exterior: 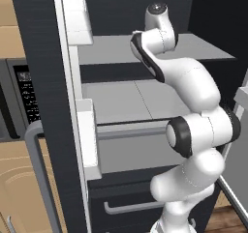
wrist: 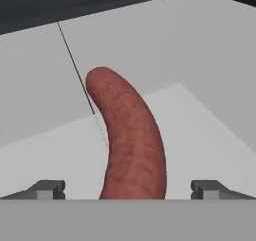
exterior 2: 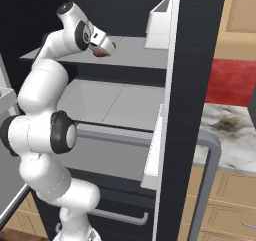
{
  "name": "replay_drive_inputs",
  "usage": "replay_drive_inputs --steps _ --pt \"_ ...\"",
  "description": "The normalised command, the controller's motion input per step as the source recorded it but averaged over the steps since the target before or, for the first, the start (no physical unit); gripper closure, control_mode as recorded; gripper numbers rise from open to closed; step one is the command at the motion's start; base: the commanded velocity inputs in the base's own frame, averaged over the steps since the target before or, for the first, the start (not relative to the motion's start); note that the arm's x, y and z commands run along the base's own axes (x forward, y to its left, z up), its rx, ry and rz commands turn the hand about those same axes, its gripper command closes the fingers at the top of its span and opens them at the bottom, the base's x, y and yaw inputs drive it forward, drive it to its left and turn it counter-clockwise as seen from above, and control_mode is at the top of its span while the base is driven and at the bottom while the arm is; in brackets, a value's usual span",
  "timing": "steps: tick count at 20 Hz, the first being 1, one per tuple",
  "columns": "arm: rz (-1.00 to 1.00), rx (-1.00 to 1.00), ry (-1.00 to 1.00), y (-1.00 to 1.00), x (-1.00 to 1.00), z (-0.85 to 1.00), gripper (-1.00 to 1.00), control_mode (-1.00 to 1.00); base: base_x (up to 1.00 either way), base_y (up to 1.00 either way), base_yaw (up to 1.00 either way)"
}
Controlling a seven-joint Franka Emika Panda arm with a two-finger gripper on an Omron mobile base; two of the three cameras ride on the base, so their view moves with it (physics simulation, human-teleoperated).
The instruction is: Retrieve the sausage and cheese from the fridge and place them on the cutting board on the counter.
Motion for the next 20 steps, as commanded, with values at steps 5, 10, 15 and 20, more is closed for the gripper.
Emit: replay_drive_inputs --steps 5,10,15,20 --pt "0.0 0.0 0.0 -0.02 0.18 -0.18 -1.0 -1.0 0.0 0.0 0.0" --pt "0.0 0.0 0.01 0.0 0.04 -0.14 1.0 -1.0 0.0 0.0 0.0" --pt "0.0 0.0 0.0 -0.03 0.0 -0.02 1.0 -1.0 0.0 0.0 0.0" --pt "0.09 0.05 -0.07 -0.26 -0.08 0.2 1.0 -1.0 0.0 0.0 0.0"
